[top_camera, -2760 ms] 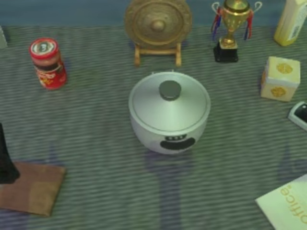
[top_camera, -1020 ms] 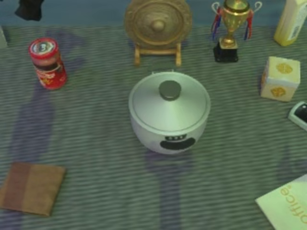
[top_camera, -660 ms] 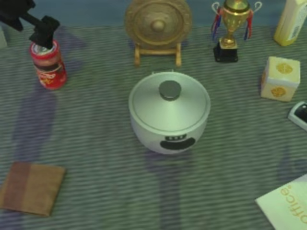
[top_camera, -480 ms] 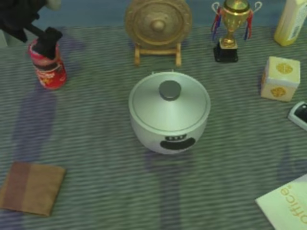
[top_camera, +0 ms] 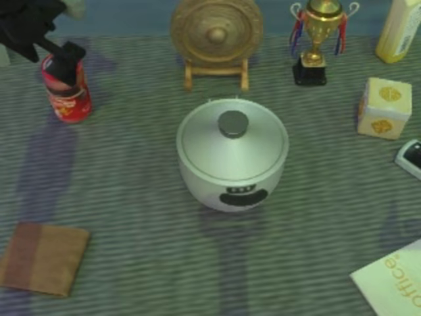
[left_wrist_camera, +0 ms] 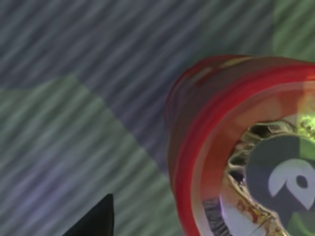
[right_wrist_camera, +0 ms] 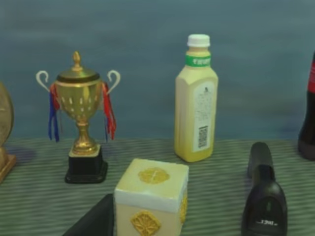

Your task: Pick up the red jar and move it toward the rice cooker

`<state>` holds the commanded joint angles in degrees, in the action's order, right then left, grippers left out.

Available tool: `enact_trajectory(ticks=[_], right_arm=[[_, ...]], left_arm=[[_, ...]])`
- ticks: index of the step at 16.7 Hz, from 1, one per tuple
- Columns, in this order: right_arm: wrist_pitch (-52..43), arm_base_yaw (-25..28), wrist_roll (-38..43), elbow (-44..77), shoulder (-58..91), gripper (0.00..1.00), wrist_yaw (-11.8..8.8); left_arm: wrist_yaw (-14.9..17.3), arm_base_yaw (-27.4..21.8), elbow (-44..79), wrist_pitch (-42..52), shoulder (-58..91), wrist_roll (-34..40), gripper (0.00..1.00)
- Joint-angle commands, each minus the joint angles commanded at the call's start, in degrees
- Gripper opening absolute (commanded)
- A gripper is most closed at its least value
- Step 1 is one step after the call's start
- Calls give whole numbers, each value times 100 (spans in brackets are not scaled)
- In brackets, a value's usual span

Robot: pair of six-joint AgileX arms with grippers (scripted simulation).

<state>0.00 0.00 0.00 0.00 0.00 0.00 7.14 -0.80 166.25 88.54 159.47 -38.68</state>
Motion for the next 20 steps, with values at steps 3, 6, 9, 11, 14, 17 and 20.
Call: enact_trajectory(ticks=[3, 6, 9, 11, 14, 17, 20], right_arm=[[0, 0, 0, 0, 0, 100, 0], [0, 0, 0, 0, 0, 100, 0], [0, 0, 0, 0, 0, 100, 0], [0, 0, 0, 0, 0, 100, 0], [0, 0, 0, 0, 0, 100, 0], [0, 0, 0, 0, 0, 100, 0], [0, 0, 0, 0, 0, 100, 0]], left_arm=[[4, 1, 420, 70, 384, 18, 100], [10, -18, 1148, 162, 947, 36, 100], [13, -30, 1422, 205, 1210, 46, 100], [13, -30, 1422, 205, 1210, 46, 100], [13, -30, 1422, 205, 1210, 46, 85], [13, -30, 1422, 205, 1210, 46, 62], [13, -30, 1422, 205, 1210, 46, 40]])
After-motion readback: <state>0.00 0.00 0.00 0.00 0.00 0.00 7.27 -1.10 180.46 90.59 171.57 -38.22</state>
